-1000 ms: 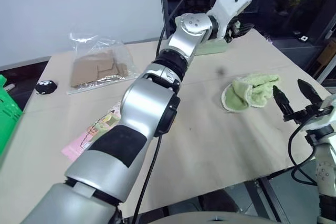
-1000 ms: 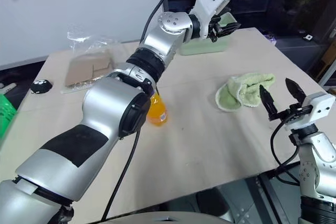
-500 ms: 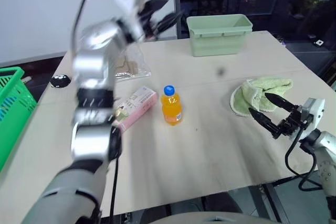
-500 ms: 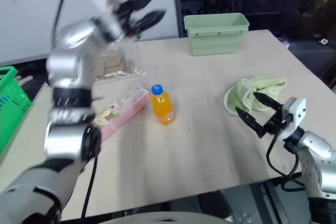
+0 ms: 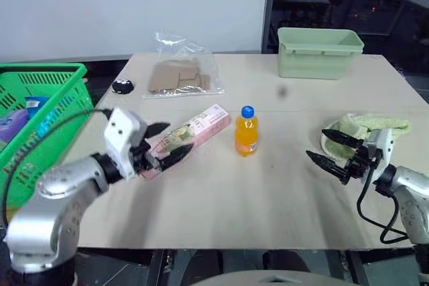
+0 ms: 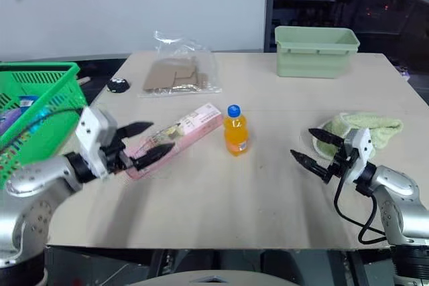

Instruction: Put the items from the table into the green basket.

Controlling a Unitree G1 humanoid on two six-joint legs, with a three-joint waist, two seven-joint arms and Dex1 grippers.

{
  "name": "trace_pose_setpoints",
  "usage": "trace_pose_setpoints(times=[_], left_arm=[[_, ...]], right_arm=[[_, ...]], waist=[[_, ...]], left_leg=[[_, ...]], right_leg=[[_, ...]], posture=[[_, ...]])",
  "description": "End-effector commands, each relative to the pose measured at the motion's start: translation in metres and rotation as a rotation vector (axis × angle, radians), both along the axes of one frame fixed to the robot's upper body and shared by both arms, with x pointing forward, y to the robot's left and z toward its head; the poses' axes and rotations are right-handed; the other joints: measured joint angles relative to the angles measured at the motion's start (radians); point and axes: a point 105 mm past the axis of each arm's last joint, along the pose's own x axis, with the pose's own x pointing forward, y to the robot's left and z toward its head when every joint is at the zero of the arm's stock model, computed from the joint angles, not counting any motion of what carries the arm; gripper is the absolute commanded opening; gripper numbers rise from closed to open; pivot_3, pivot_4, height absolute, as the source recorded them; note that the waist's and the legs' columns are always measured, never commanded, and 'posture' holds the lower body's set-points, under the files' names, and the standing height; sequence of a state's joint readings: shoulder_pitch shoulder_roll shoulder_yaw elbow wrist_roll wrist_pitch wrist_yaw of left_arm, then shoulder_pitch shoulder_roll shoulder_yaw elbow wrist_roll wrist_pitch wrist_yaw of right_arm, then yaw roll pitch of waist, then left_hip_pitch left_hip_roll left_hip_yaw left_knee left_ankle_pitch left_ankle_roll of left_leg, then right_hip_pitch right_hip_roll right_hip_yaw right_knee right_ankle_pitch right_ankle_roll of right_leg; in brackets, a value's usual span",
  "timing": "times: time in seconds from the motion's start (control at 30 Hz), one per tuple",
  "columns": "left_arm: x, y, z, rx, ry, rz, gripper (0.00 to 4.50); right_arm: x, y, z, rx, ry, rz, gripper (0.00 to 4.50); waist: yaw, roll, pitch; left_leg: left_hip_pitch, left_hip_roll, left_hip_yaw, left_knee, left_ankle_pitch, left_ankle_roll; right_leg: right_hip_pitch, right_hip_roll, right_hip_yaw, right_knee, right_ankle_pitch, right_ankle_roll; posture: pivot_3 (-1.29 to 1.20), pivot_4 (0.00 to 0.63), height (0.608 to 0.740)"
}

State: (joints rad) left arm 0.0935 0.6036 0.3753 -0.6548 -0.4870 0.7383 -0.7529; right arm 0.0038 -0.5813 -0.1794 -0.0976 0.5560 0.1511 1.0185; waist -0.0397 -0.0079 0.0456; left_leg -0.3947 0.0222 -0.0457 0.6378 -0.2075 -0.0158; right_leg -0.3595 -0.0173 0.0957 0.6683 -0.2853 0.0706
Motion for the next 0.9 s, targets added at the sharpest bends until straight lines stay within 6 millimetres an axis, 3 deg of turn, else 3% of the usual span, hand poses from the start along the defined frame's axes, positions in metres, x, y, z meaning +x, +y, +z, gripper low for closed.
trace_pose_setpoints(times=[0.03, 0.27, 0.47, 0.67, 0.8, 0.9], left_arm=[[-0.002, -0.001, 0.0, 0.015, -0.062, 0.012, 4.48], [-0.014, 0.004, -0.007, -0.02, -0.046, 0.019, 4.48], [-0.015, 0.0, -0.009, -0.007, -0.04, -0.01, 4.48], [-0.01, -0.002, -0.006, -0.002, -0.046, -0.043, 4.48], [-0.002, -0.028, -0.017, -0.011, -0.023, -0.123, 4.48], [0.013, -0.062, -0.029, -0.043, 0.006, -0.192, 4.48]], right_arm=[[0.0, 0.003, 0.007, -0.009, -0.036, 0.011, 4.5], [-0.008, 0.009, 0.001, -0.046, -0.012, 0.028, 4.5], [-0.003, 0.024, 0.011, -0.022, -0.037, 0.043, 4.5], [0.002, 0.037, 0.009, -0.052, -0.05, 0.009, 4.5], [0.0, 0.038, 0.015, -0.006, -0.061, 0.028, 4.5], [-0.004, 0.031, 0.018, -0.015, -0.086, 0.024, 4.5]], waist=[[0.005, 0.0, 0.0], [0.003, 0.0, 0.0], [0.0, 0.0, -0.001], [0.001, 0.0, -0.001], [0.002, 0.0, -0.001], [0.004, 0.0, -0.001]], left_leg=[[0.0, 0.0, 0.0, 0.0, 0.0, 0.0], [0.0, 0.001, 0.002, -0.002, 0.0, 0.0], [0.001, 0.001, 0.004, -0.002, 0.0, 0.0], [0.0, 0.001, 0.005, -0.003, 0.0, 0.0], [0.0, 0.001, 0.005, -0.003, 0.0, 0.0], [0.0, 0.0, 0.006, -0.003, 0.0, 0.0]], right_leg=[[0.0, 0.0, 0.0, 0.0, 0.0, 0.0], [-0.001, 0.0, 0.001, -0.002, 0.0, 0.0], [-0.001, 0.0, 0.003, -0.002, -0.002, 0.003], [-0.002, 0.0, 0.003, -0.004, -0.002, 0.003], [-0.002, 0.0, 0.003, -0.005, -0.002, 0.003], [-0.001, 0.0, 0.004, -0.005, -0.002, 0.003]], posture=[[0.01, 0.0, 0.74], [0.02, 0.0, 0.74], [0.01, 0.0, 0.74], [0.0, 0.0, 0.74], [-0.01, 0.0, 0.74], [-0.04, 0.0, 0.74]])
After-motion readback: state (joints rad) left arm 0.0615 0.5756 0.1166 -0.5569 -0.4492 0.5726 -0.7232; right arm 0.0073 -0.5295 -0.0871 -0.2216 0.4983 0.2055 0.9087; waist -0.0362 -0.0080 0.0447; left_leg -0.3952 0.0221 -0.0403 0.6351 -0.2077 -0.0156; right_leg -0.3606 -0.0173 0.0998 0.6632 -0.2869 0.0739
